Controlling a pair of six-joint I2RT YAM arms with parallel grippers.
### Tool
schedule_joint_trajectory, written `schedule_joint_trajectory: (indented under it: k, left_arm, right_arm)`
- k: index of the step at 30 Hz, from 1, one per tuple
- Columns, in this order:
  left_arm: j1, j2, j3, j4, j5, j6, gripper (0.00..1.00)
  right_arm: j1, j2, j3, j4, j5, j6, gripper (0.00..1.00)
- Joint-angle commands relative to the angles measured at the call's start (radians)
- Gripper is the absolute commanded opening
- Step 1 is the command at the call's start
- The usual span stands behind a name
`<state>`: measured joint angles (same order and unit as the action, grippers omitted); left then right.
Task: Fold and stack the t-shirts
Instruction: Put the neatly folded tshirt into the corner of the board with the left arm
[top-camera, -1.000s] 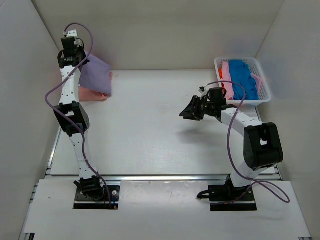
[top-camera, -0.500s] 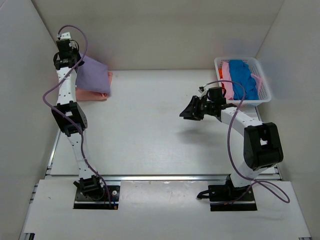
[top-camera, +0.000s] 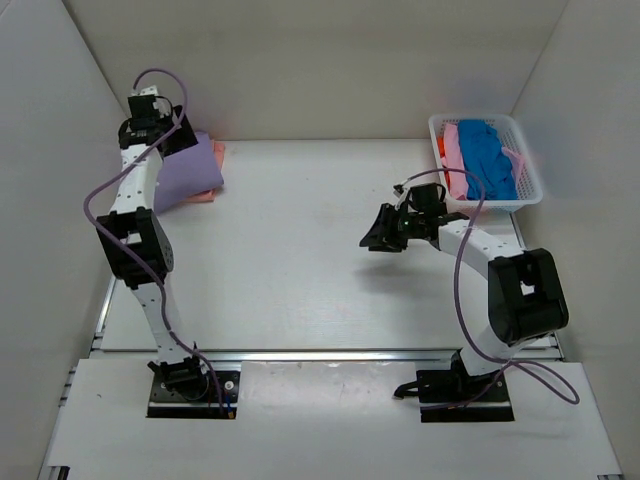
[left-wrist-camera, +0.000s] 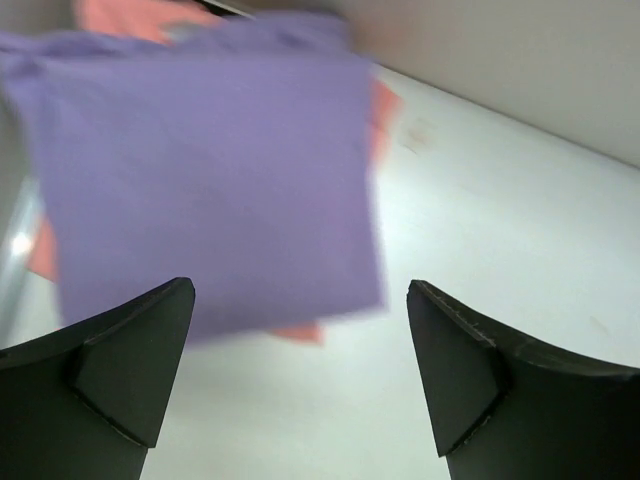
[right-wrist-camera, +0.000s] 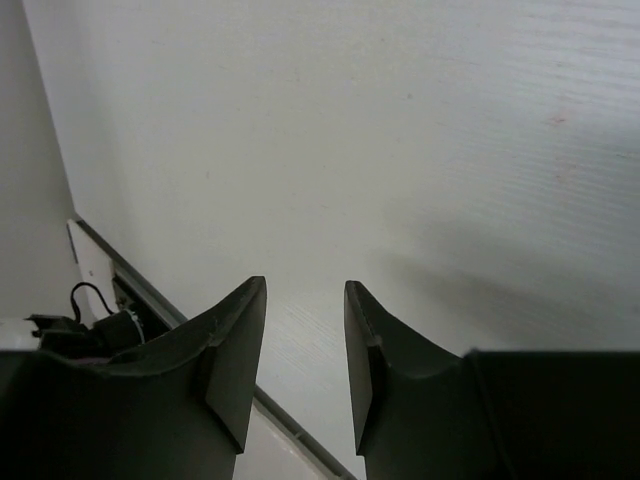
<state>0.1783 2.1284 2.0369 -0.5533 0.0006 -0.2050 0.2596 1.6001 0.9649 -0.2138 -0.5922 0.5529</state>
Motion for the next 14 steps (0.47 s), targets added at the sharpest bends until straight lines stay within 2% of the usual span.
schedule_joint_trajectory:
  k: [1,3,5,7,9,11,14]
  left_arm:
    - [-0.071,-0.227,-0.131,-0.005,0.163,-0.079,0.99]
    - [-0.141,-0.280,-0.231,-0.078,0.216,-0.106,0.98]
    - [-0.205,-0.370,-0.402,-0.094,0.297,-0.116,0.99]
    - [-0.265,-0.453,-0.534,-0.089,0.286,-0.109,0.99]
    - [-0.376,-0.553,-0.654,-0.070,0.213,-0.102,0.99]
    - [-0.434,-0.709,-0.821,-0.015,0.171,-0.106,0.98]
    - [-0.464,-0.838,-0.957,0.009,0.196,-0.155,0.99]
  right_arm:
    - [-0.025,-0.077,0.008,-0.041,0.069,-0.064,0.34]
    - [-0.075,-0.083,0.029,-0.082,0.075,-0.099,0.35]
    - [-0.097,-0.101,0.066,-0.131,0.101,-0.129,0.35]
    - [-0.114,-0.137,0.072,-0.177,0.143,-0.149,0.35]
    - [-0.134,-0.218,0.052,-0.187,0.150,-0.145,0.36]
    - [-0.143,-0.290,-0.021,-0.159,0.152,-0.127,0.36]
    - [-0.141,-0.399,-0.130,-0.130,0.147,-0.097,0.36]
